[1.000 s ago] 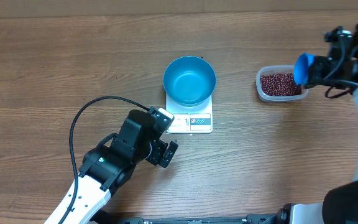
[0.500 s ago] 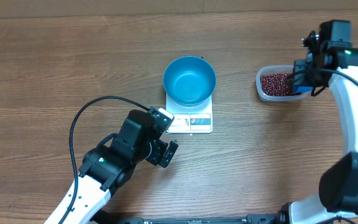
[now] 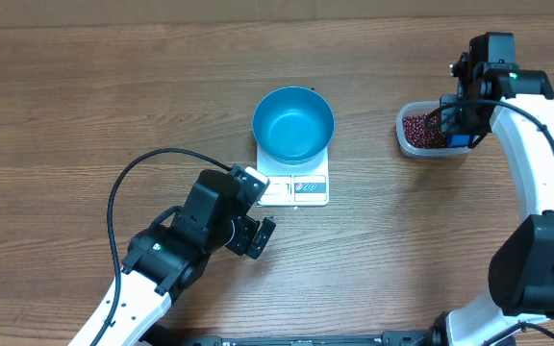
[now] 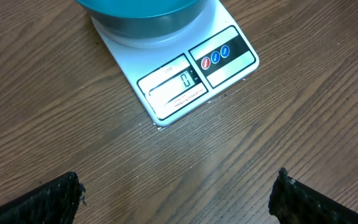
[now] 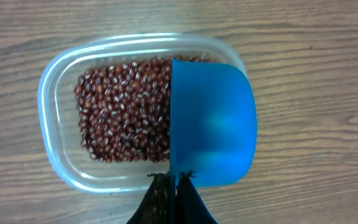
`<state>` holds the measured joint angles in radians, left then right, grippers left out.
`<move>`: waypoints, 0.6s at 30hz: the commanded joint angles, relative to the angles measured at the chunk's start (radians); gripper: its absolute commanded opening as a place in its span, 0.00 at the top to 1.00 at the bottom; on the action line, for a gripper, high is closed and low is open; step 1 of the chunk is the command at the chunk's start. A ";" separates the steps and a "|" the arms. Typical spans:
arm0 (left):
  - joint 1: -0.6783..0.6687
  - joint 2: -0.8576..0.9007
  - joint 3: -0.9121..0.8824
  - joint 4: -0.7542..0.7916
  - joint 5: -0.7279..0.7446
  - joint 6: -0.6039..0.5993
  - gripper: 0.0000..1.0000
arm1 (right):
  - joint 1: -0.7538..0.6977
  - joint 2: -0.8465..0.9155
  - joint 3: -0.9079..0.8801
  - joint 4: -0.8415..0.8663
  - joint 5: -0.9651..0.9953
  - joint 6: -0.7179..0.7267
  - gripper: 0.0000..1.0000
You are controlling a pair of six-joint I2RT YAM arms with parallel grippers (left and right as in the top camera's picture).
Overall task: Scoop item into bowl and weigh 150g on scale
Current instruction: 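Dip the blue scoop into the bean tub with the right gripper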
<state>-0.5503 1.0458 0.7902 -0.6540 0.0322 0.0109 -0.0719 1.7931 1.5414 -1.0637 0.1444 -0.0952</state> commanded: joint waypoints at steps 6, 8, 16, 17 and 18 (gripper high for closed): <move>-0.004 0.002 -0.002 0.002 -0.006 0.012 0.00 | 0.008 0.029 0.029 -0.030 -0.047 0.017 0.96; -0.004 0.002 -0.002 0.000 -0.006 0.012 0.01 | 0.008 0.039 0.029 -0.033 -0.063 0.016 0.96; -0.004 0.002 -0.002 0.000 -0.006 0.012 0.00 | 0.008 0.072 0.029 -0.060 -0.153 0.016 0.96; -0.004 0.002 -0.002 0.000 -0.006 0.012 0.00 | 0.008 0.072 0.029 -0.060 -0.173 0.016 0.96; -0.004 0.002 -0.002 0.000 -0.006 0.012 0.01 | 0.008 0.072 0.029 -0.061 -0.187 0.016 0.96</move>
<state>-0.5503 1.0458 0.7902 -0.6571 0.0322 0.0109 -0.0696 1.8366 1.5658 -1.1122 0.0422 -0.0860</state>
